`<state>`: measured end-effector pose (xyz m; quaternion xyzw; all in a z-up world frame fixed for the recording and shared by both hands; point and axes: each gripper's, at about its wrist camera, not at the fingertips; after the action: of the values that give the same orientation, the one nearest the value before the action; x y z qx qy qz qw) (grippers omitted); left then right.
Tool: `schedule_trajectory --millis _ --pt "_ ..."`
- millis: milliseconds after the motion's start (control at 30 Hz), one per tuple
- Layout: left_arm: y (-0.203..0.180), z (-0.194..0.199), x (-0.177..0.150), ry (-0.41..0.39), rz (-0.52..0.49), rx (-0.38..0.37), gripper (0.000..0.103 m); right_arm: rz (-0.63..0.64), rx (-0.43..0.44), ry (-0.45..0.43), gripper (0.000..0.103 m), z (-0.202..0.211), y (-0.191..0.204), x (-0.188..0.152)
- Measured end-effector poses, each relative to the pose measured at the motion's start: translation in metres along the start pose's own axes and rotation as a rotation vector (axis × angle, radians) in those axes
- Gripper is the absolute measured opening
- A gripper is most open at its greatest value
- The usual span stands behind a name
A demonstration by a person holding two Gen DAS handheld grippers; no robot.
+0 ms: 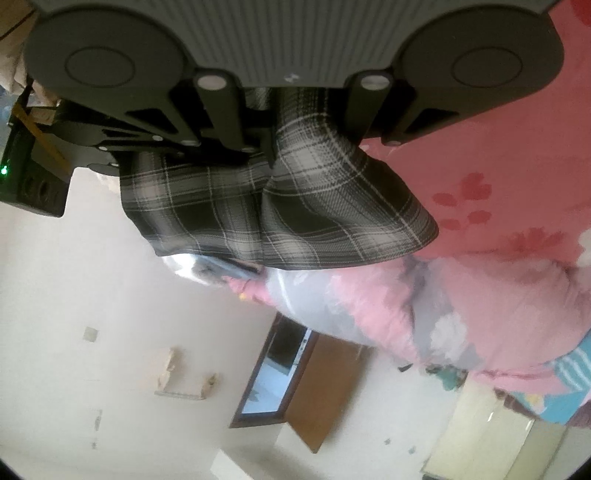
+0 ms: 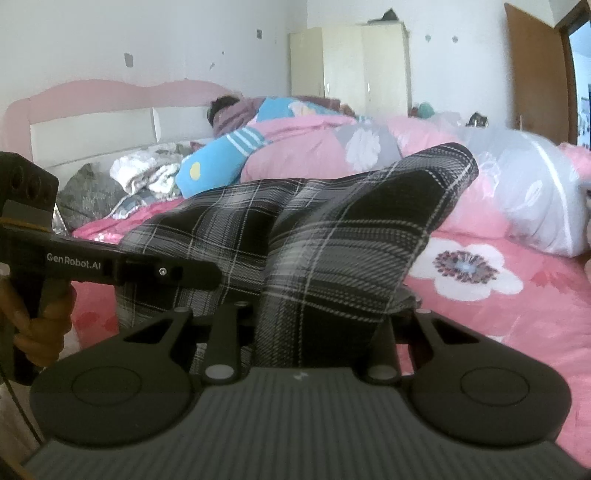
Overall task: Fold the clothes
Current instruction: 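Lift the plaid bundle off the bedspread with both grippers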
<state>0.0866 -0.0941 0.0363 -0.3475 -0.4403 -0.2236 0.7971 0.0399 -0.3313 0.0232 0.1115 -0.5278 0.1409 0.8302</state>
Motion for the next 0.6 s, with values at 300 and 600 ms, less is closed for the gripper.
schedule_trajectory --millis 300,600 --pt "-0.046 0.001 0.017 -0.027 -0.076 -0.081 0.013 0.024 -0.081 -0.111 0.027 0.051 -0.001 0.001" --pt "-0.116 -0.038 0.041 -0.015 -0.181 -0.172 0.012 0.009 -0.193 -0.194 0.027 0.111 -0.040 -0.005"
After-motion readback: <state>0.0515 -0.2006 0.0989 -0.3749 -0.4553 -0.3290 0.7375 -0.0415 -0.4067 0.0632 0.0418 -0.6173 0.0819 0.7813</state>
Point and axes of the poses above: each gripper's, at about its wrist camera, not at the fingertips, and z roughly against the way its jaws point, y to its left, x to its top, and after that the axes turned 5 degrees about y, right-handed
